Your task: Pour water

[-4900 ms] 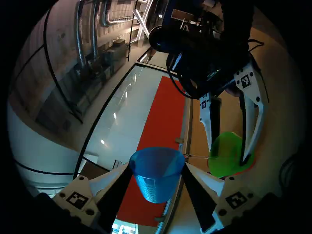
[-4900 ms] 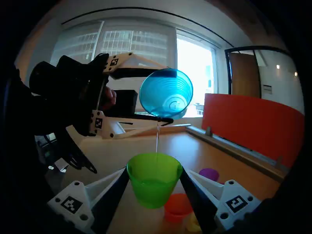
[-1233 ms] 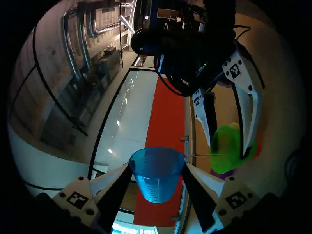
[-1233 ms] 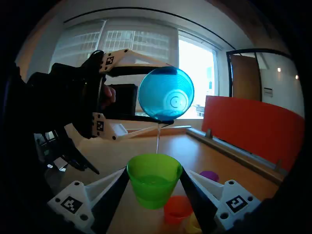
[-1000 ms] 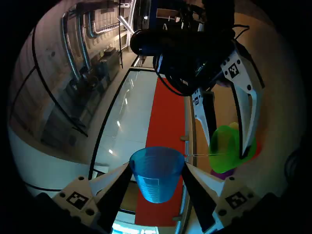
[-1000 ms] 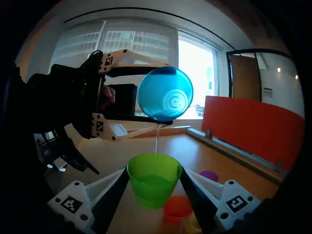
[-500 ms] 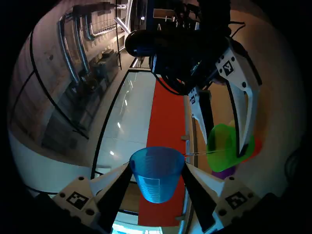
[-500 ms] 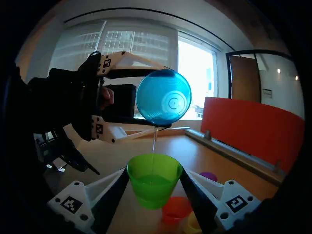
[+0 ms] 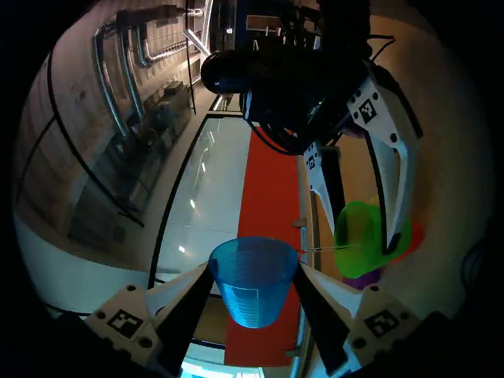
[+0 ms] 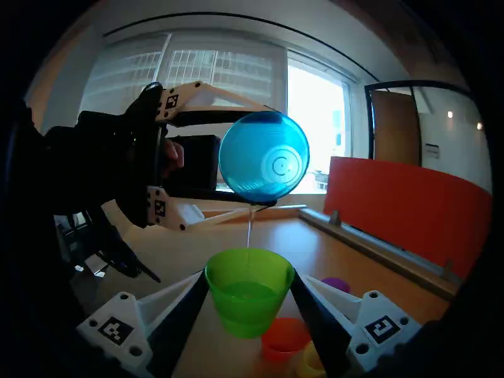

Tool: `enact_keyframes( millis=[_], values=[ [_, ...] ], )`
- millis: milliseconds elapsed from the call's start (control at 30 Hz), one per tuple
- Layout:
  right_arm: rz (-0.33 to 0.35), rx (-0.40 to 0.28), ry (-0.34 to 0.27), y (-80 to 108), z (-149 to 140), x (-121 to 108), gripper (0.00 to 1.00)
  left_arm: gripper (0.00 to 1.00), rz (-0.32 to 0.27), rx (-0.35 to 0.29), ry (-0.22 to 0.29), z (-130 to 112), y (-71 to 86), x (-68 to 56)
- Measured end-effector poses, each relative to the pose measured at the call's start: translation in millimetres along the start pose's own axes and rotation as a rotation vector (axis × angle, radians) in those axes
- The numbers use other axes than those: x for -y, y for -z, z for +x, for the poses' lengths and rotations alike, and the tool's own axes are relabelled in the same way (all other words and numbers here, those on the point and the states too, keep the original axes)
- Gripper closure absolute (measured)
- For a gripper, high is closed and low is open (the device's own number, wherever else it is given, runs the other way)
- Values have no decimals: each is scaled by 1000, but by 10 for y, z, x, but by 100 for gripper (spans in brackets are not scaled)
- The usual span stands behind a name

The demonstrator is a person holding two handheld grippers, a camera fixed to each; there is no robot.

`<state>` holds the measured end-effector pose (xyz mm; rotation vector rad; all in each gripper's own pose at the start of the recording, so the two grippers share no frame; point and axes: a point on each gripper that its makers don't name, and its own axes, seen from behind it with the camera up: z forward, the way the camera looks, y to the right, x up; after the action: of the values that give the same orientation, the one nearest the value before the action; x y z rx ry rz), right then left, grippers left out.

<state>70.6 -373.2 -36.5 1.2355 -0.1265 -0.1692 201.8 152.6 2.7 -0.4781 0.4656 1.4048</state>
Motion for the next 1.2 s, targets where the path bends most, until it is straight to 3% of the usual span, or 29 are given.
enact_keyframes(
  millis=[367, 1200],
  values=[
    [0, 0, 1, -4, 5, 0, 7, 15, -2, -2, -9, 51, 69, -24],
    [0, -1, 3, -24, 9, 5, 7, 15, -2, -4, -29, 51, 38, -44]
  ],
)
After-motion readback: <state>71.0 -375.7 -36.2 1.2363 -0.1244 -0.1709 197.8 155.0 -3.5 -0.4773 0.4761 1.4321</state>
